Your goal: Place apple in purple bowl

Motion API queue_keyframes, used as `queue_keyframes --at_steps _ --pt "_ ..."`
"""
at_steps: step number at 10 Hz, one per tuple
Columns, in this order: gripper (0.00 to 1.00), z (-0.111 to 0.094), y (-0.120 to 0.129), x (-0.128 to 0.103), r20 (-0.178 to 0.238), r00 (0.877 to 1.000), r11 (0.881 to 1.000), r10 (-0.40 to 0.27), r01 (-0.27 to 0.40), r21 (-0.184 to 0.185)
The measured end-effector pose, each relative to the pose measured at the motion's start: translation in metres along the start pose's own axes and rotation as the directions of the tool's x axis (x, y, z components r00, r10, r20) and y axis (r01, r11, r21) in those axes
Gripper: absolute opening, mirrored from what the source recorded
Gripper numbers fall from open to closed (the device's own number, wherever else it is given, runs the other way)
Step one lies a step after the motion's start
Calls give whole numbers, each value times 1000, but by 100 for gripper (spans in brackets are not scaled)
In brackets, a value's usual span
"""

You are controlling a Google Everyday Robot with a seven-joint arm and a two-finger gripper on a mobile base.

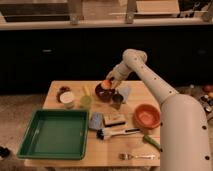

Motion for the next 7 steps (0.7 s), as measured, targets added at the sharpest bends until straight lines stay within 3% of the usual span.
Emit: queue_keyframes --at_steps 2,7 --pt "80 -2 -2 -1 0 1000 1000 -1 1 -3" --pt "80 -9 -6 0 -18 1000 1000 11 -11 -9"
